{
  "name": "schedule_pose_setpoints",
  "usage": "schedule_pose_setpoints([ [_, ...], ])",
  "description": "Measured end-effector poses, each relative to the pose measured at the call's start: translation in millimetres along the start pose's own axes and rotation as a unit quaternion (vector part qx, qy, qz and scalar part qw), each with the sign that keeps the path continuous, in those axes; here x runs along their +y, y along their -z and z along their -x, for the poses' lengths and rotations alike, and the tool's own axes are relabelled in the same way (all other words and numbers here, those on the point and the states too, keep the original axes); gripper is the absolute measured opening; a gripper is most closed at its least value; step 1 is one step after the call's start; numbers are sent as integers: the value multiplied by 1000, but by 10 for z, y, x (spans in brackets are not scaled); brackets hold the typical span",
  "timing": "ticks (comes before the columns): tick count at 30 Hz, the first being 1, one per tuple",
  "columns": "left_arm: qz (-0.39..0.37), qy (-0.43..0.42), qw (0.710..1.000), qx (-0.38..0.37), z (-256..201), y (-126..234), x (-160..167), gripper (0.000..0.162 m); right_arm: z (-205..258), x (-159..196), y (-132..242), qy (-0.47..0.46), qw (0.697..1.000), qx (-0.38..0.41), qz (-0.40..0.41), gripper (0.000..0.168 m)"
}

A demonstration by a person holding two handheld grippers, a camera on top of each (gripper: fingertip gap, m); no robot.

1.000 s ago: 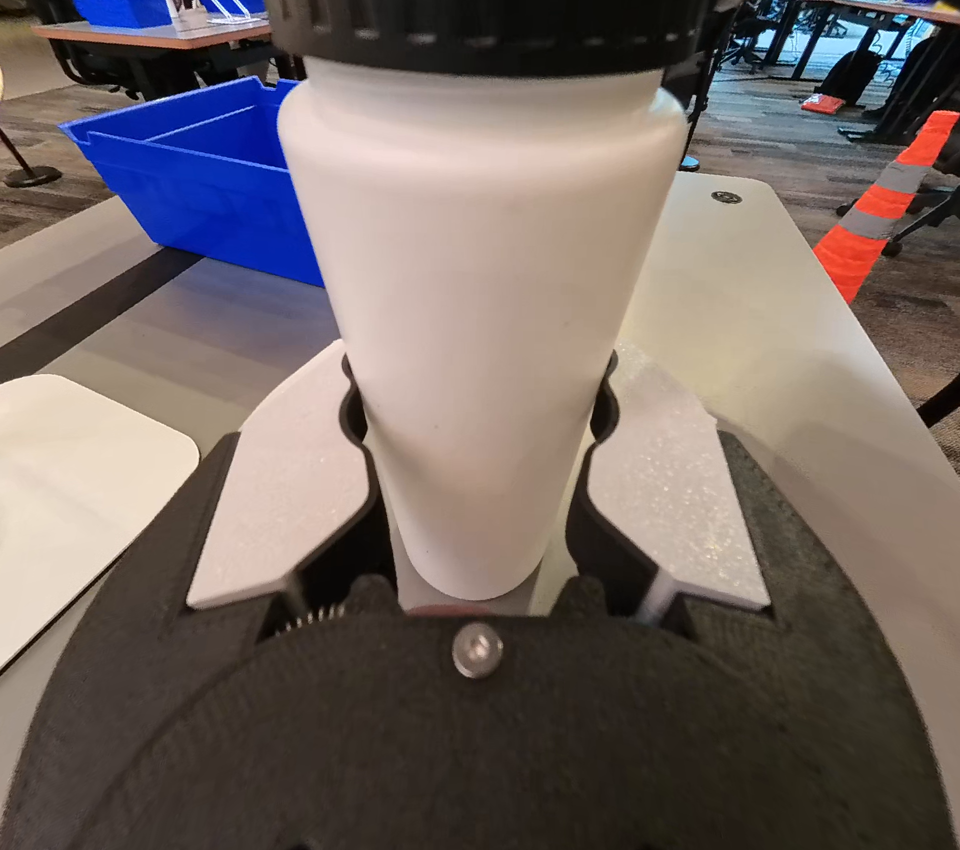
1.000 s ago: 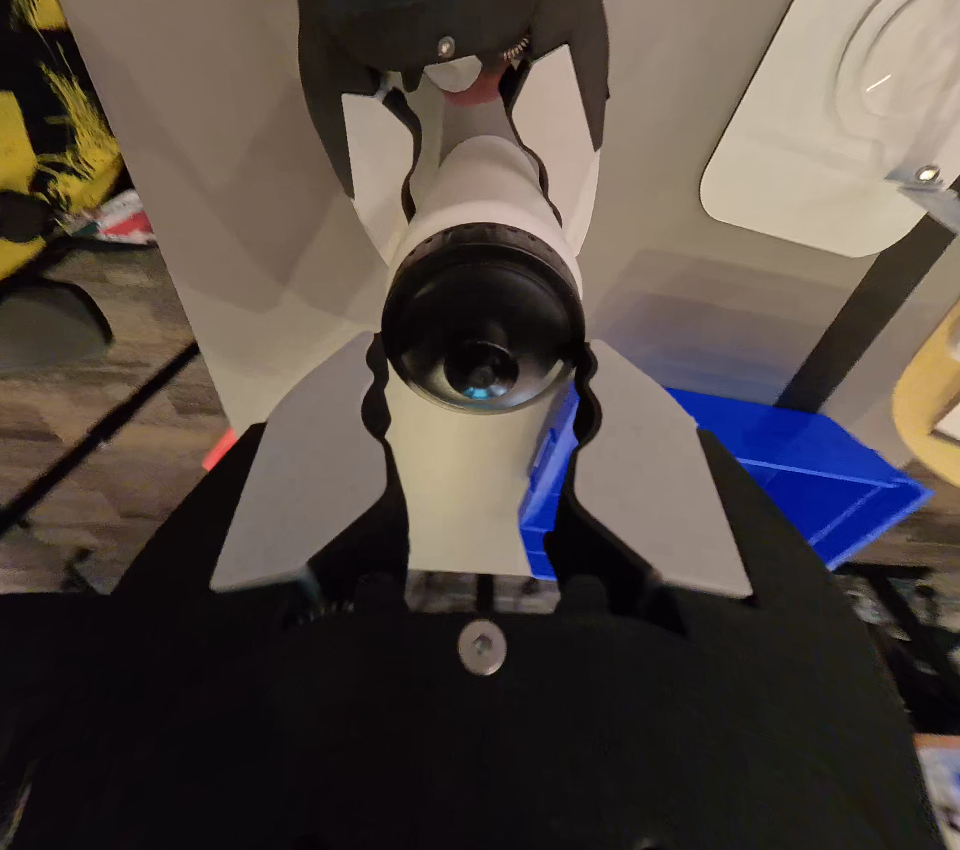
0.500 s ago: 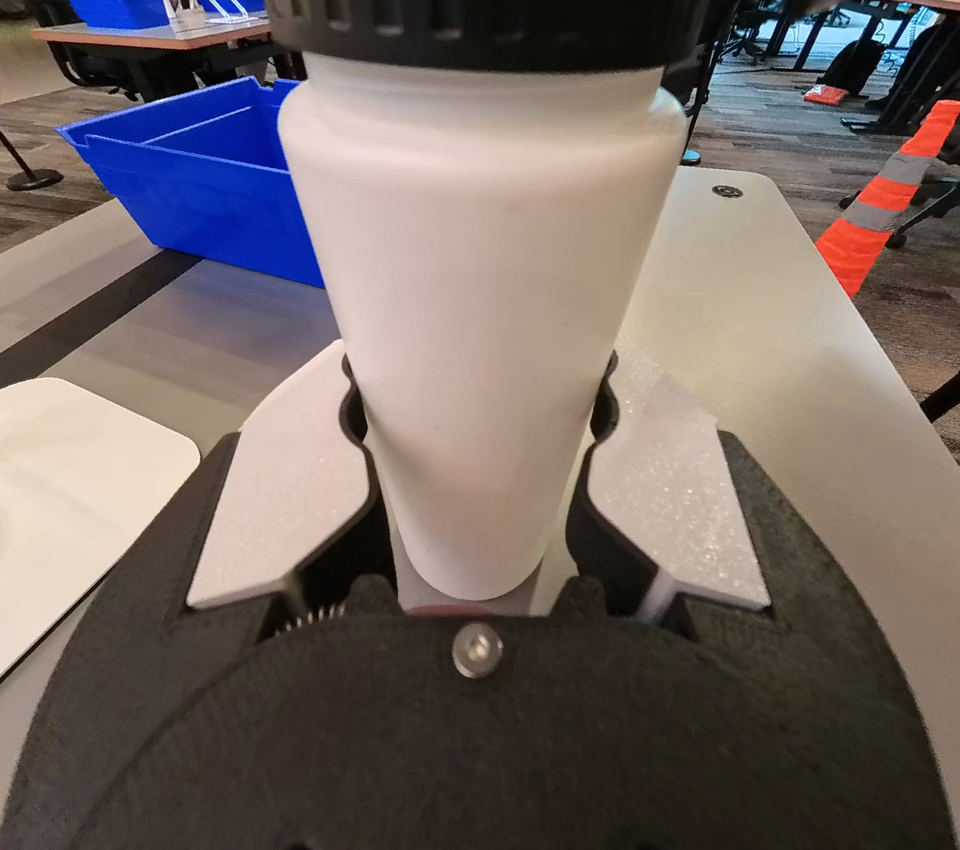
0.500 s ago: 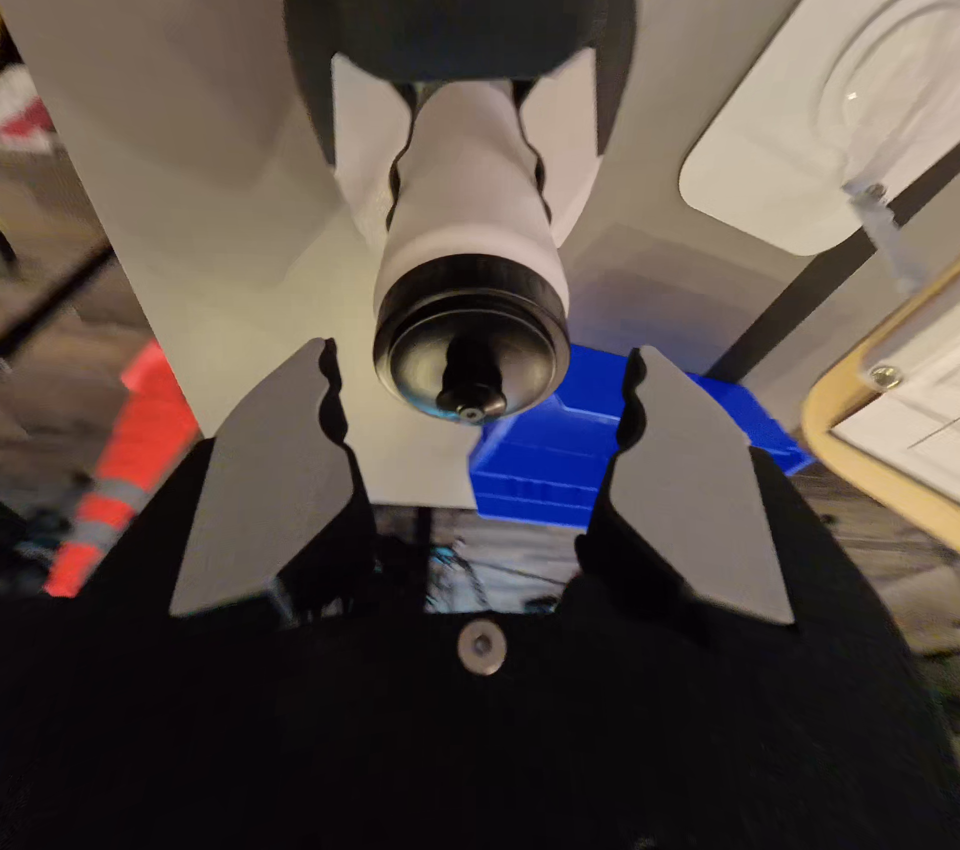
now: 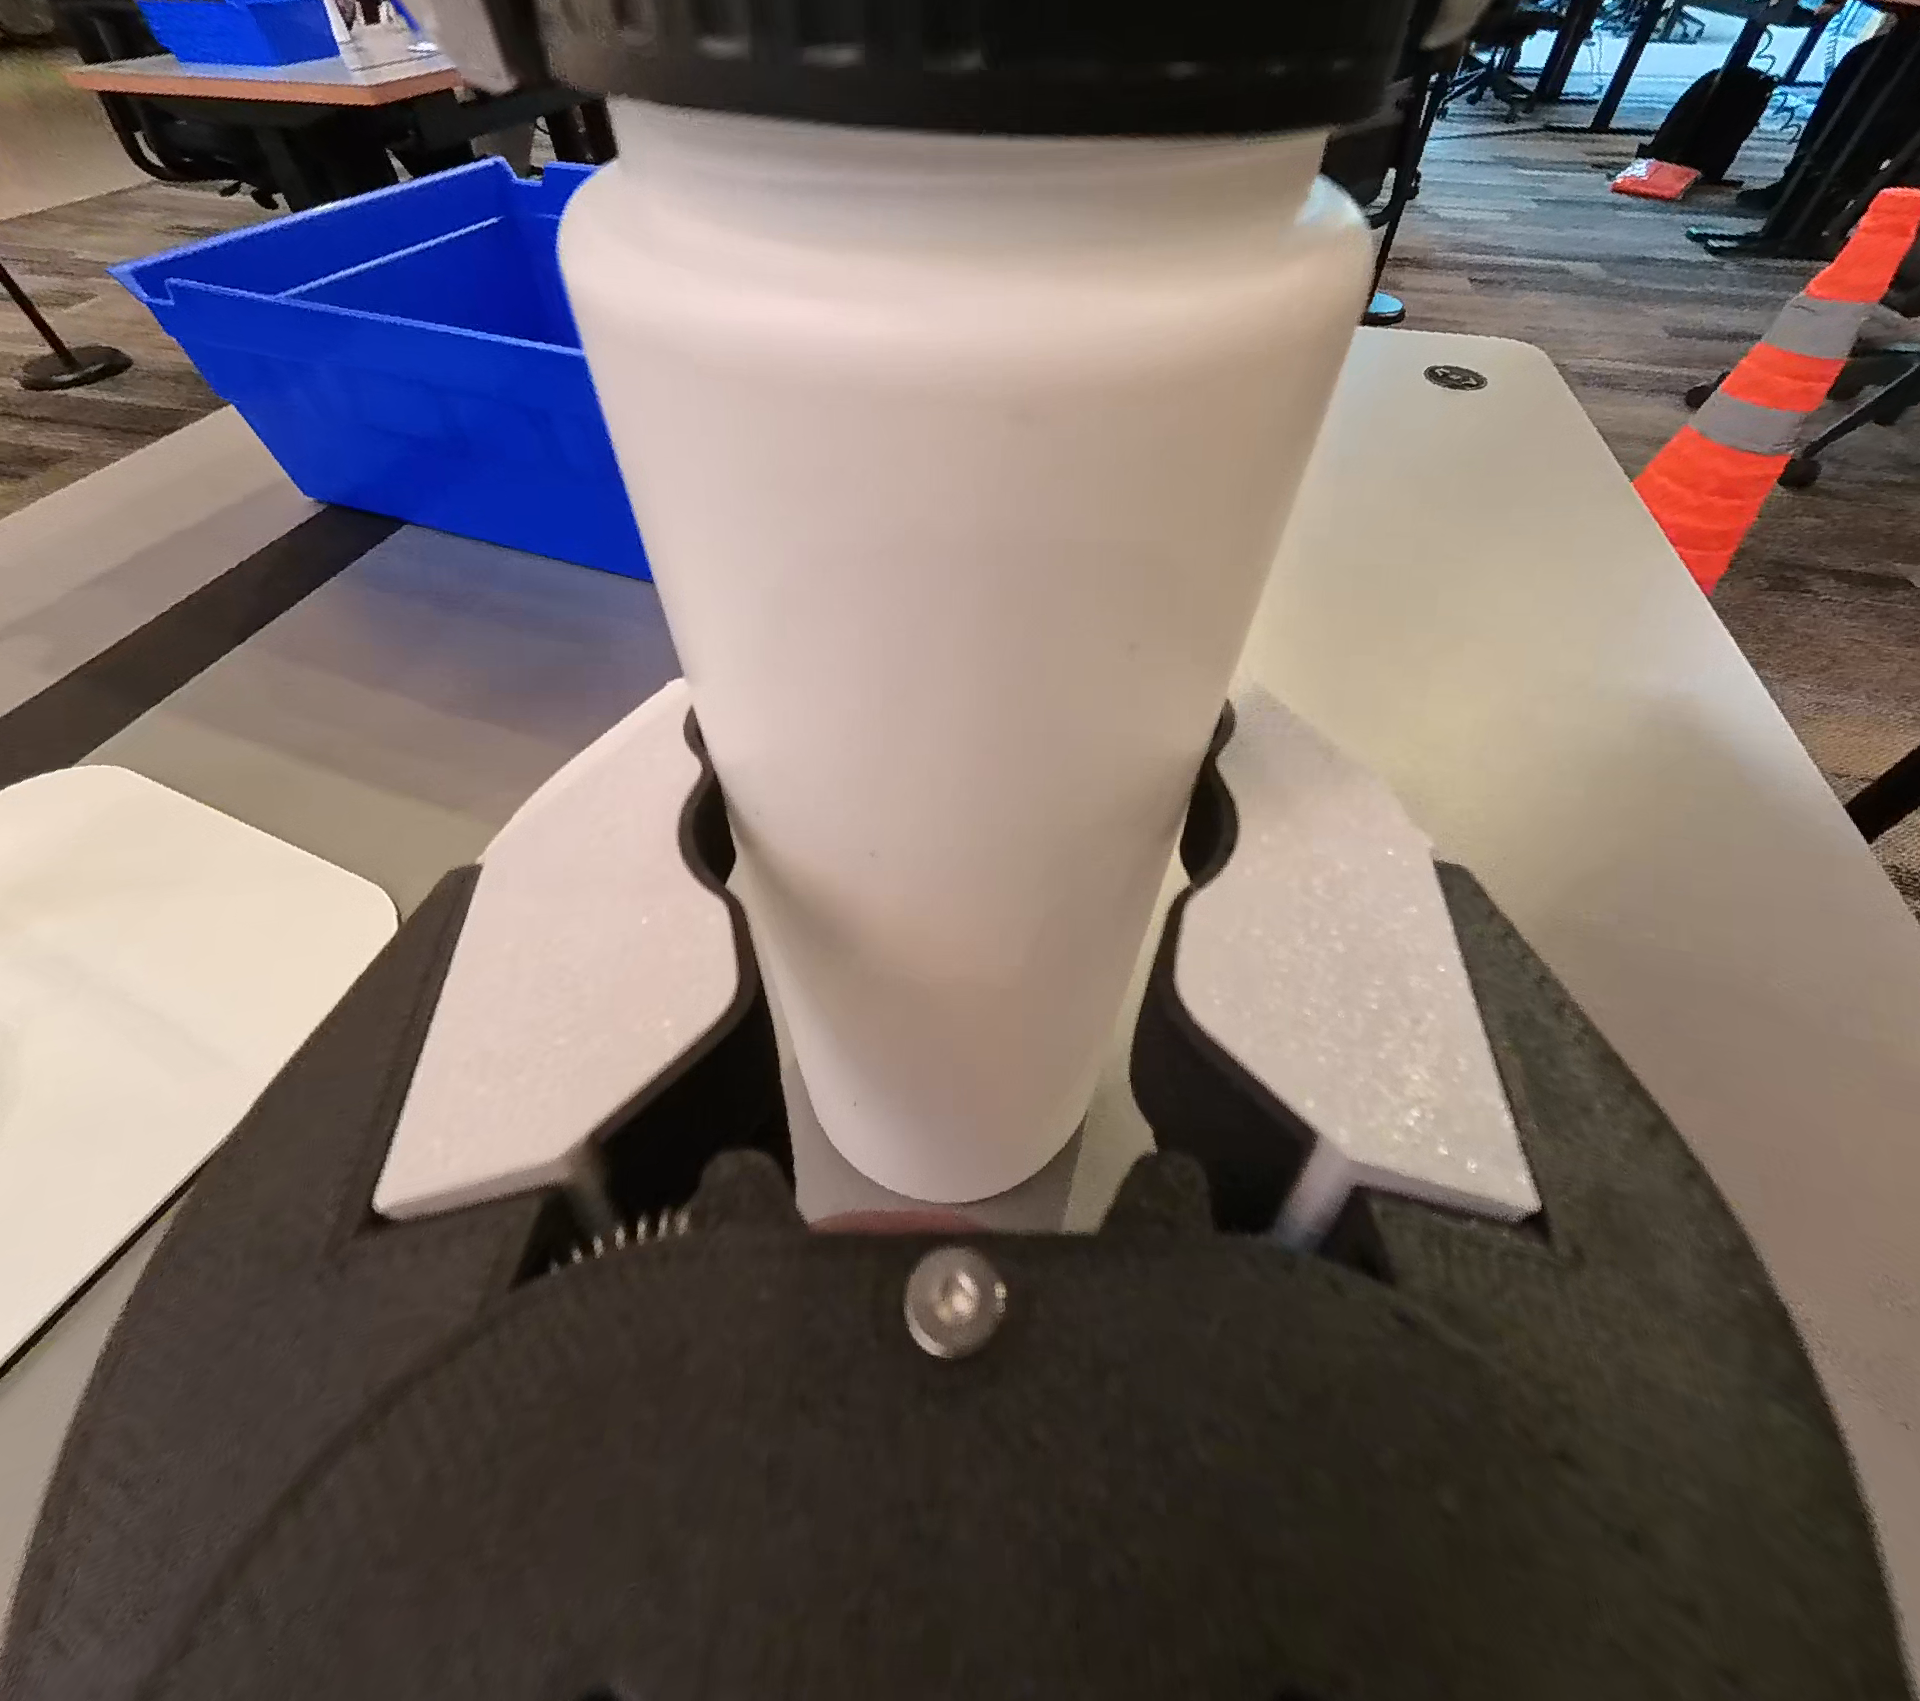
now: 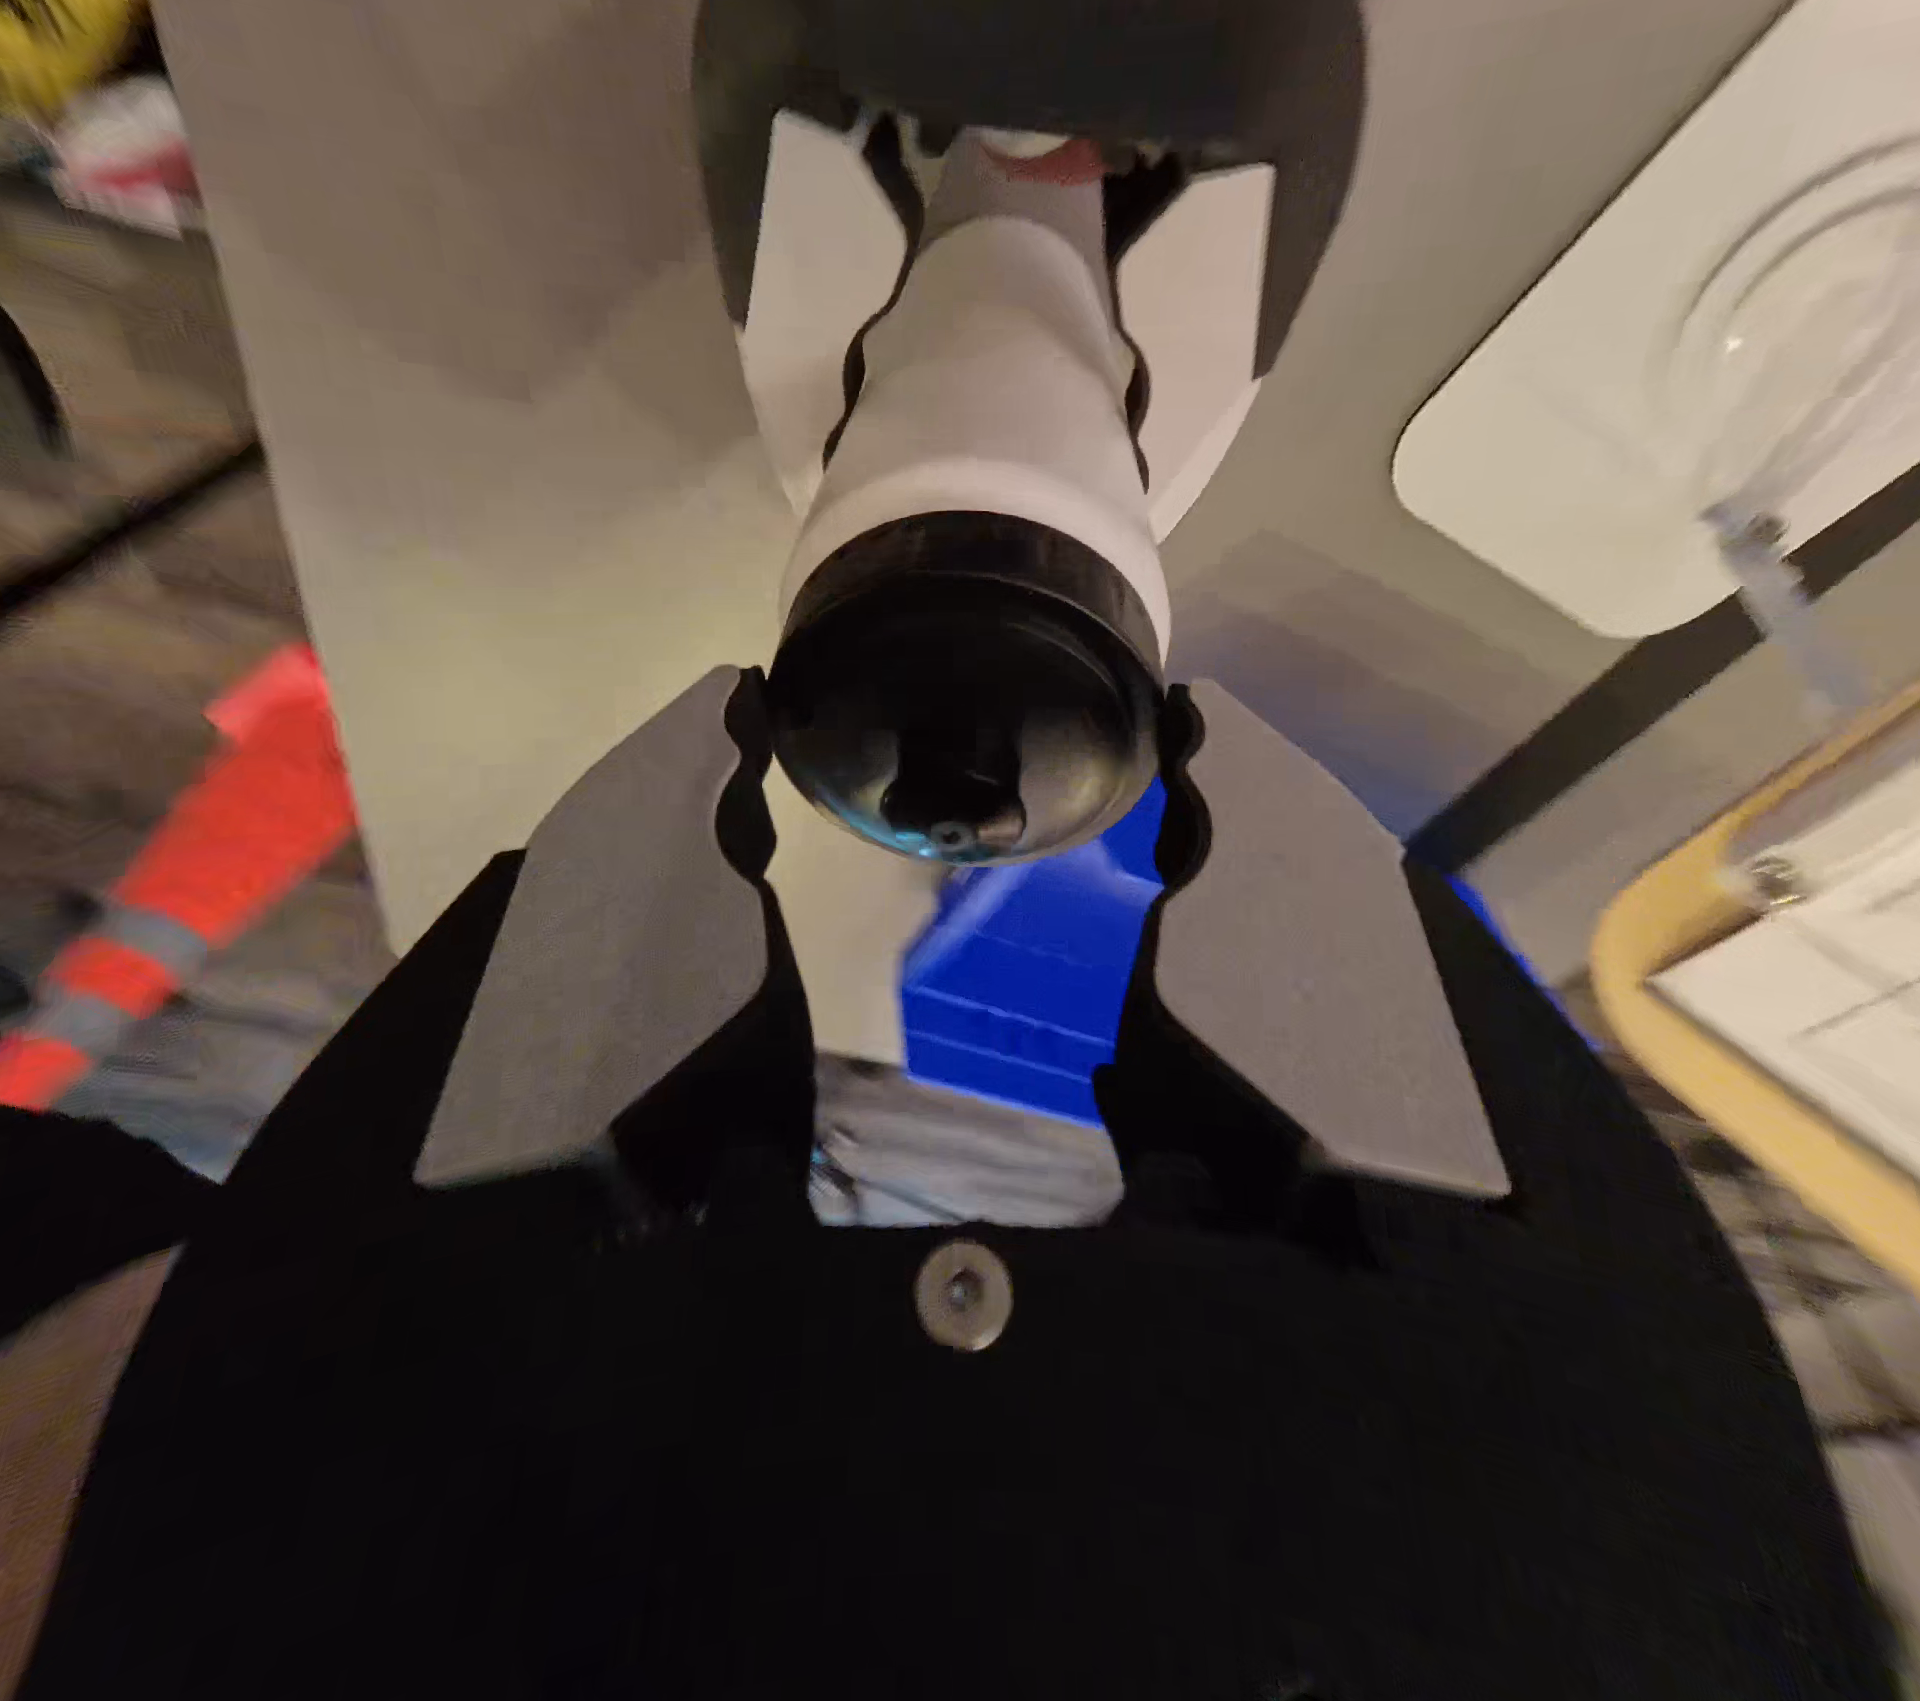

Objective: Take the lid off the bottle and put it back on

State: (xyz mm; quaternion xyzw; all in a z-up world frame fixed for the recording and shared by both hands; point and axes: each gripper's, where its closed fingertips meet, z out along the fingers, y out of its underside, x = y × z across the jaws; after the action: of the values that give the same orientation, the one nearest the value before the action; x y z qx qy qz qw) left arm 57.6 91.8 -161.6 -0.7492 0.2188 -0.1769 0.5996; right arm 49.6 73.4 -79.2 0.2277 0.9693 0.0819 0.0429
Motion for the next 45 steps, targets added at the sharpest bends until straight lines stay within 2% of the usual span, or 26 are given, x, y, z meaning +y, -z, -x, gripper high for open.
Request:
schedule_pose_setpoints([
  [4, -2, 6, 1000, 2, 14, 10, 4, 86, -42, 31, 9, 93, 990, 23, 104, 72],
  [7, -1, 4, 1000, 3, 8, 10, 4, 86, -40, 39, 12, 82, 987, 32, 137, 73],
  [8, -1, 5, 1000, 3, 7, 11, 5, 86, -32, 25, 7, 57, 990, 30, 125, 73],
  [10, -1, 5, 1000, 2, 7, 11, 4, 86, 19, 6, -3, -26, 996, 5, 89, 93],
  [11, -1, 5, 1000, 2, 7, 11, 4, 86, 31, 8, -4, -59, 996, 0, 69, 97],
  [15, -2, 6, 1000, 2, 6, 8, 4, 86, 64, 34, -12, -158, 987, -16, -17, 89],
  [18, -1, 4, 1000, 3, -4, 1, 3, 86, 23, 46, -29, -198, 979, -18, -53, 74],
  [22, 0, 4, 1000, 3, -3, 2, 4, 86, 15, 58, -30, -145, 989, -8, -37, 74],
  [25, 1, -2, 1000, 3, -17, -3, 1, 85, 6, 99, -14, -17, 999, 32, 29, 73],
  [31, -1, 6, 1000, 0, 31, 26, 10, 85, -101, 123, 31, 105, 981, 74, 148, 73],
  [41, -1, 3, 1000, 3, 22, 27, 7, 85, -94, 122, 53, 99, 980, 119, 124, 70],
  [45, -3, 8, 1000, 3, 31, 30, 9, 85, -136, 117, 76, 6, 991, 99, 95, 89],
])
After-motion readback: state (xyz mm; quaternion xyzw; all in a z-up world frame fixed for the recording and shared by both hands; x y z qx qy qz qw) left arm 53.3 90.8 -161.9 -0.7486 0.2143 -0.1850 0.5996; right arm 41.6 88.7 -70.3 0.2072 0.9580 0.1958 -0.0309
